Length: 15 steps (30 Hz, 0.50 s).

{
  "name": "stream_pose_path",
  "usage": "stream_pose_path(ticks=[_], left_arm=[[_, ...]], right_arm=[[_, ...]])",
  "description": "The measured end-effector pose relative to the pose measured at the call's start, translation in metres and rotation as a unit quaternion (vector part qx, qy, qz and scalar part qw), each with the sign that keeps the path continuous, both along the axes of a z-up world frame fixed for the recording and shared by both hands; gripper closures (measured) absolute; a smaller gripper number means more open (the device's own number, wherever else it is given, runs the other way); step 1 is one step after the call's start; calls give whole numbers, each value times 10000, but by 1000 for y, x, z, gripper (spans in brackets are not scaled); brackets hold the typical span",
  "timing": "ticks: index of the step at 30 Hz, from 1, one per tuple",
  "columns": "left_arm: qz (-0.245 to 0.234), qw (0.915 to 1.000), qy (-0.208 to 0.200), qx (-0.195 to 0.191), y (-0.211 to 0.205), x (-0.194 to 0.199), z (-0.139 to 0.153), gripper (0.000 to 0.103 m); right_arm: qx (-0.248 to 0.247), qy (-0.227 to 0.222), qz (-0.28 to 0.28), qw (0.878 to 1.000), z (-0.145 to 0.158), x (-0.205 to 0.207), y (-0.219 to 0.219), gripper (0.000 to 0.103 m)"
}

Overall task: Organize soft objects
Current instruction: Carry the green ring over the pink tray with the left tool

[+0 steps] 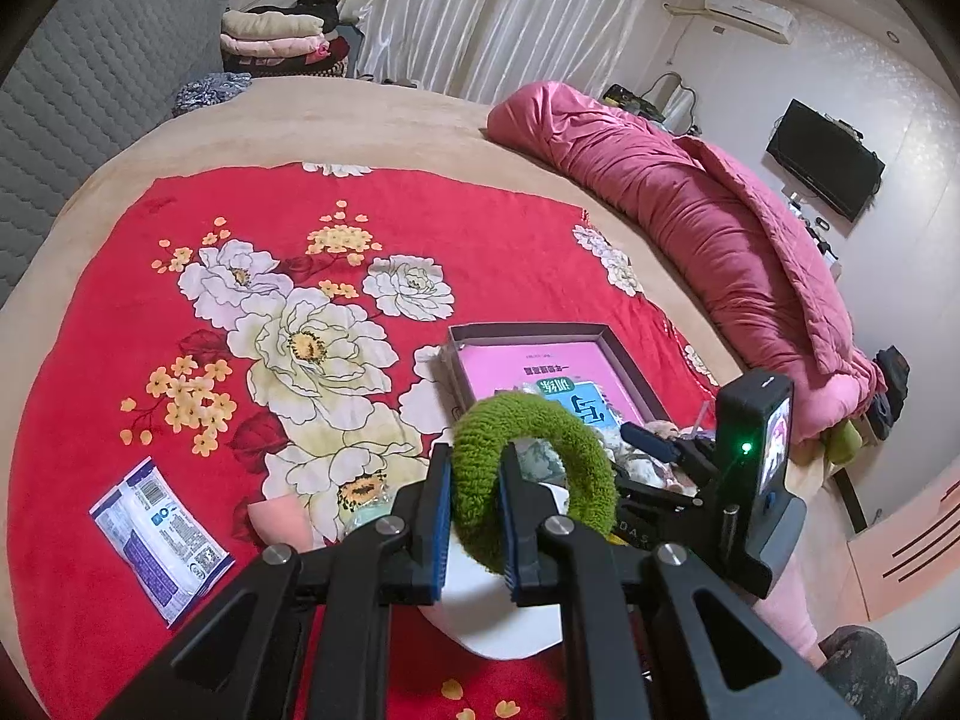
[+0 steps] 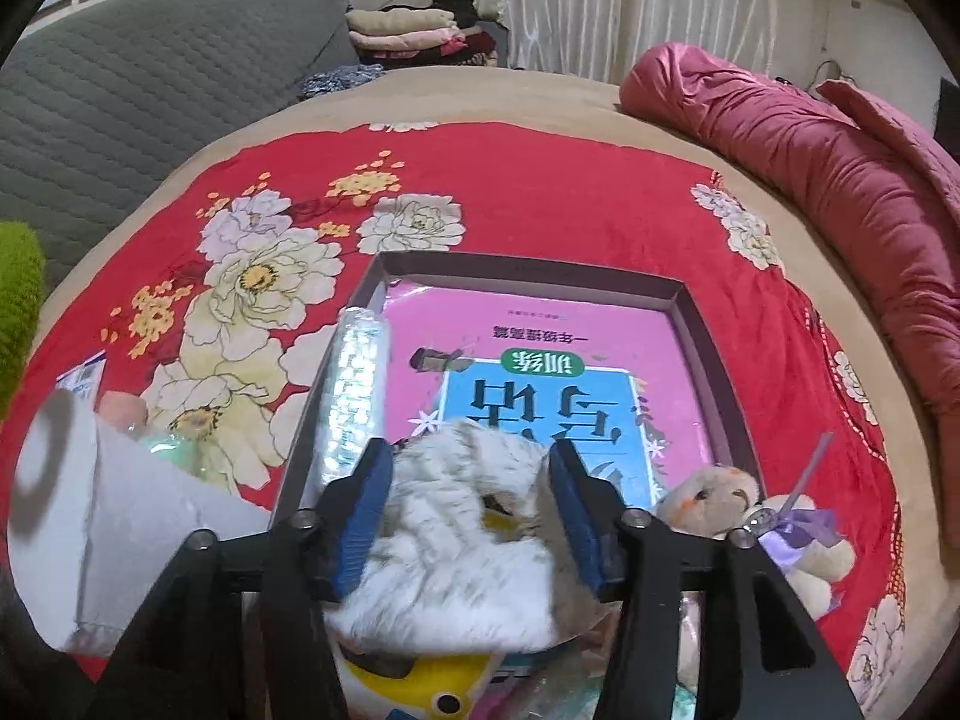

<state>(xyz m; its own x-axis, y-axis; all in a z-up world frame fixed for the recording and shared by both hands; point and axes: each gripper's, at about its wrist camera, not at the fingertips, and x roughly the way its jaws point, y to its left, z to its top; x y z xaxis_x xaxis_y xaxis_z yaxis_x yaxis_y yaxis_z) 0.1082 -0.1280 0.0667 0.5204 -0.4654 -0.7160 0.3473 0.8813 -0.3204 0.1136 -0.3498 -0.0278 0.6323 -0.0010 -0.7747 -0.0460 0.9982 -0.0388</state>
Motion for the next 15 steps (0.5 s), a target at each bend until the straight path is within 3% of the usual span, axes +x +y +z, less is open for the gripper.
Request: stream_pose_path(ticks=[4, 6, 15], left_arm=[[-23, 10000, -1, 6, -2, 2, 0, 89], [-43, 10000, -7, 16, -5, 2, 1, 89], [-130, 9999, -90, 69, -20, 3, 10, 89]], right_arm=[[18, -98, -3, 10000, 8, -5, -3, 42], [18, -143, -10, 9999, 12, -7, -5, 34], [-107, -602, -140, 9980, 53, -30, -22, 27]])
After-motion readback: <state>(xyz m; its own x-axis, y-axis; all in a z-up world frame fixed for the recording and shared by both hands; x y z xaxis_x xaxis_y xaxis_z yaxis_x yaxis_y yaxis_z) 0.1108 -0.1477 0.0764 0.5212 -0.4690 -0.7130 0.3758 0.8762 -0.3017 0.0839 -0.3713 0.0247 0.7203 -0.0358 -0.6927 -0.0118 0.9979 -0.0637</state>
